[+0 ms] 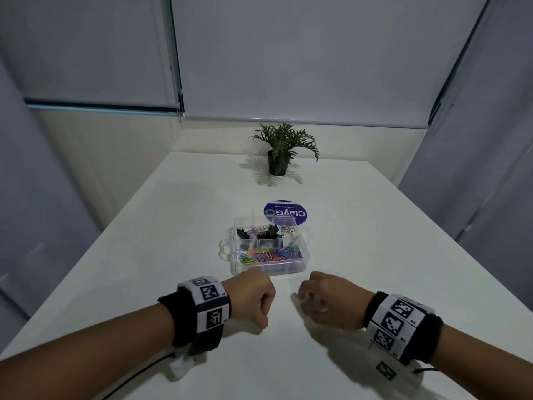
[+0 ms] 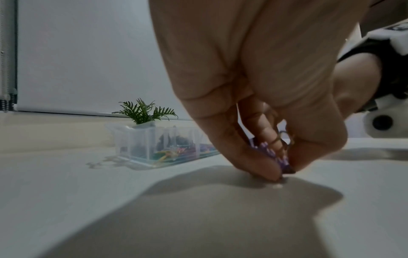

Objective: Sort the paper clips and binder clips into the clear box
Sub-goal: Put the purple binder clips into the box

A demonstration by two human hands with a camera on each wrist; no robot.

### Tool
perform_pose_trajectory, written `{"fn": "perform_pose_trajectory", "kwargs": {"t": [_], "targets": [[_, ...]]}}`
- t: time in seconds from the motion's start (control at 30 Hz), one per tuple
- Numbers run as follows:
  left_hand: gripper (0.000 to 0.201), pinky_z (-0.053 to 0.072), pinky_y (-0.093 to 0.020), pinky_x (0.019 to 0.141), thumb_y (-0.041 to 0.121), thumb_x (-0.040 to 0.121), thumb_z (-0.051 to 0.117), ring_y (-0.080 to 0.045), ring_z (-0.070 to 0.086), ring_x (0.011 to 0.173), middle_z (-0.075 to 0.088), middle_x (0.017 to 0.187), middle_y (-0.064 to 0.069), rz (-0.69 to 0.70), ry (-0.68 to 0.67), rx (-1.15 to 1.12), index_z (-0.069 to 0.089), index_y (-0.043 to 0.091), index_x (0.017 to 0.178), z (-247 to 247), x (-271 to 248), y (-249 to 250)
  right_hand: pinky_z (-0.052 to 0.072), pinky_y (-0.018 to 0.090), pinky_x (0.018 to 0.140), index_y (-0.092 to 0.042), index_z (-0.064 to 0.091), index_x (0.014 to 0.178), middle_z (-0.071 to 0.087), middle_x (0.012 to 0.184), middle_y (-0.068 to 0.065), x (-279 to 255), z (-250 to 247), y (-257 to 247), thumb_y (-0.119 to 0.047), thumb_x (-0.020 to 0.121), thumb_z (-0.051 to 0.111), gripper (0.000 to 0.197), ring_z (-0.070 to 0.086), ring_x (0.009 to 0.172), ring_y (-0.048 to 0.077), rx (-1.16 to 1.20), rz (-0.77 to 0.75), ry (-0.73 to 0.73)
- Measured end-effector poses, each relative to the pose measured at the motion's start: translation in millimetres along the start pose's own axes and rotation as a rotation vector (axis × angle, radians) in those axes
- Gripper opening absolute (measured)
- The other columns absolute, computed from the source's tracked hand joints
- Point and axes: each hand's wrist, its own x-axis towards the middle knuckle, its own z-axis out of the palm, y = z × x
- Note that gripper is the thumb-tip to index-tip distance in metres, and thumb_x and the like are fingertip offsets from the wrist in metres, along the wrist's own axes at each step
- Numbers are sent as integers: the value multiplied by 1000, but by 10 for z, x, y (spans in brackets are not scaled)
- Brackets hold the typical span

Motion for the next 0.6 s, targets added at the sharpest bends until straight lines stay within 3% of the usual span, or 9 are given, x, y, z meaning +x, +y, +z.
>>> {"fn": "perform_pose_trajectory", "kwargs": {"t": [0.1, 0.17, 0.23, 0.3, 0.43, 0.53, 0.6], "targets": [[7, 40, -6, 52, 6, 69, 70, -4, 51, 54, 72, 75, -12, -8, 56, -52, 69, 0, 72, -104, 51, -4, 38, 24, 71, -16, 60, 101, 43, 92, -1, 0, -2, 19, -19, 81, 55, 21, 52, 80, 22, 19, -12, -28], [3, 46, -13, 59, 6, 68, 70, -8, 56, 56, 73, 72, -11, -27, 118, -98, 68, 6, 65, -232, 109, -14, 41, 27, 73, -16, 61, 98, 43, 90, -2, 6, -5, 43, -19, 79, 56, 20, 53, 81, 23, 26, -19, -39], [9, 49, -20, 65, 6, 68, 70, -6, 56, 56, 67, 62, -1, -51, 219, -119, 67, 12, 62, -399, 203, -38, 41, 26, 73, -16, 62, 97, 42, 89, -3, 9, 0, 49, -18, 79, 56, 19, 55, 83, 24, 33, -19, -35], [8, 48, -20, 64, 6, 68, 71, -2, 53, 57, 60, 60, 8, -83, 348, -127, 68, 12, 64, -588, 323, -97, 39, 25, 70, -17, 61, 95, 41, 87, -5, 14, 16, 52, -19, 79, 55, 17, 49, 75, 21, 50, -19, -16], [21, 48, -24, 63, 7, 71, 72, -6, 54, 61, 62, 68, 2, -171, 473, -129, 58, 16, 57, -862, 598, -342, 36, 22, 69, -19, 60, 93, 41, 89, -5, 17, 43, 70, -21, 79, 54, 15, 44, 73, 15, 81, -17, -9], [8, 50, -29, 72, 5, 74, 68, -12, 56, 68, 67, 78, -5, -230, 503, -140, 66, 10, 69, -912, 777, -548, 39, 23, 70, -22, 60, 90, 43, 89, -6, 20, 59, 103, -22, 79, 54, 13, 44, 71, 13, 94, -23, -2], [15, 48, -26, 76, 1, 79, 62, -18, 61, 83, 71, 100, -10, -248, 458, -142, 72, 7, 89, -888, 868, -633, 40, 23, 70, -23, 59, 86, 44, 89, -6, 32, 68, 133, -24, 80, 55, 8, 44, 69, 12, 97, -27, 8]]}}
